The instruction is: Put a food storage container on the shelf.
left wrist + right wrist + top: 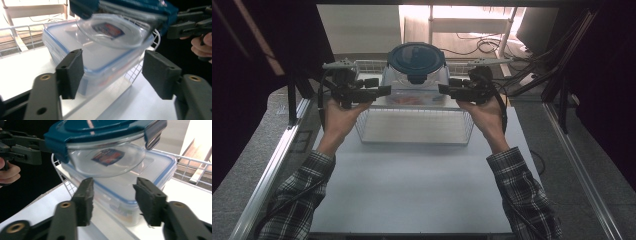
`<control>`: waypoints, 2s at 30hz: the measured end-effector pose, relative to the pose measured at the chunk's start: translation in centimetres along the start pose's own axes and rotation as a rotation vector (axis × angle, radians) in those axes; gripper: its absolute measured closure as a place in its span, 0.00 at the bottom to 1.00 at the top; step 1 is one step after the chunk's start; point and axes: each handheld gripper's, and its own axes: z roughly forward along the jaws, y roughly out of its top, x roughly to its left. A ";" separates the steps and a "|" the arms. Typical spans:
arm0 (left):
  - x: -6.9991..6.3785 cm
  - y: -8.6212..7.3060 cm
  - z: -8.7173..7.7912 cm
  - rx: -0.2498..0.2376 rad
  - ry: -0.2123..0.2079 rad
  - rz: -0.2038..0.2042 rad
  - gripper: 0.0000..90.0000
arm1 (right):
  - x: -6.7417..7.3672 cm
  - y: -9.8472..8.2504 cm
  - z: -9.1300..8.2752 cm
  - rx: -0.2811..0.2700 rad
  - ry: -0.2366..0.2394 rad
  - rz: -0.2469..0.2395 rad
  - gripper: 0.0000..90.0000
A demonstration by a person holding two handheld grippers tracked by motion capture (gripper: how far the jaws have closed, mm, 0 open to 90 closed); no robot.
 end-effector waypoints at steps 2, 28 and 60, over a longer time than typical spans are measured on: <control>-0.2 -0.6 0.0 0.012 -0.004 0.008 0.30 | 0.2 -0.4 -0.1 0.003 -0.001 -0.006 0.44; -3.7 -7.2 -0.7 0.101 -0.046 0.090 0.14 | 3.1 -5.6 -0.7 0.047 -0.002 -0.112 0.09; -4.1 -12.9 0.8 0.102 -0.069 0.082 0.06 | 4.5 -11.0 0.2 0.073 0.003 -0.156 0.02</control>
